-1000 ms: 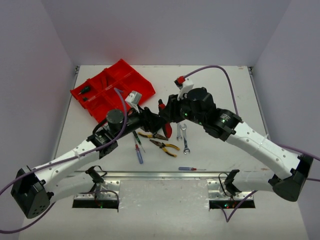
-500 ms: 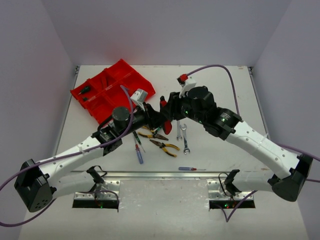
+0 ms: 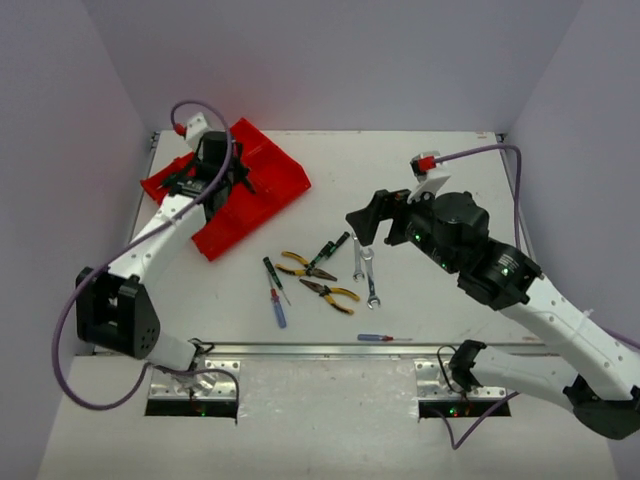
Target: Sort the tools into containers
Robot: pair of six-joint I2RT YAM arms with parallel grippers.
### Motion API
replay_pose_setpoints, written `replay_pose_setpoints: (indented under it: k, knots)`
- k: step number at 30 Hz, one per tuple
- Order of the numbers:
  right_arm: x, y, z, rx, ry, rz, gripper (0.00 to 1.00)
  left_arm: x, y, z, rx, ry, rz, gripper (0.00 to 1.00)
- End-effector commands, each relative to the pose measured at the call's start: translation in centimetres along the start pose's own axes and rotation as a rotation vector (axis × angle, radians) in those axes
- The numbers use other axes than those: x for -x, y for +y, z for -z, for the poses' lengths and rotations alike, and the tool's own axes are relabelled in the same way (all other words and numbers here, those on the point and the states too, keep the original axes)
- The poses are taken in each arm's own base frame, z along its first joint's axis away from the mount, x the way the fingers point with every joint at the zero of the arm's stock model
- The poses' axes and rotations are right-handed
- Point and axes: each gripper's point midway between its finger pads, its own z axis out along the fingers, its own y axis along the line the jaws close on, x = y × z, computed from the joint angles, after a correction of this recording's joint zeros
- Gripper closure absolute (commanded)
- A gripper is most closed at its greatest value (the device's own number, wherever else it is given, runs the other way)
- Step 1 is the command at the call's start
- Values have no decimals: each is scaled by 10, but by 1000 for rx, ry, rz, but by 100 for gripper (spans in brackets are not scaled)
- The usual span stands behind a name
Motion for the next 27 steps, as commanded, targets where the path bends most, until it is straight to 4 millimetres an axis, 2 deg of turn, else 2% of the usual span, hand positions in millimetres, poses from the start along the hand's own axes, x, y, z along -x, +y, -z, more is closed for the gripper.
replay_pose_setpoints:
  k: [1,2,3,4,8,9,11,13,18,22,27]
  knots:
    - [-20,-19,8,-47,40,73,1,77,62,-48,332,-148,52,100]
    - [-25,-20,11,-34,52,85,1,98,71,-69,376,-176,50,100]
    - [-31,-19,12,-20,69,92,1,100,90,-92,441,-164,7,100]
    - [-37,-19,14,-7,84,97,1,107,98,-108,468,-162,-33,100]
    - [-53,-19,21,33,125,122,1,150,98,-153,364,-185,-141,100]
    - [-56,-20,22,38,131,131,1,150,101,-161,345,-182,-165,100]
    - [-63,-24,24,38,140,144,1,149,96,-177,266,-175,-239,100]
    - [-66,-26,26,34,143,154,1,139,93,-188,211,-142,-271,100]
    - [-72,-29,24,30,156,171,1,122,79,-203,83,-104,-284,100]
    - [-79,-31,22,29,175,178,1,109,80,-217,69,-59,-289,100]
    - [-81,-33,22,20,177,179,1,84,91,-226,80,-1,-290,100]
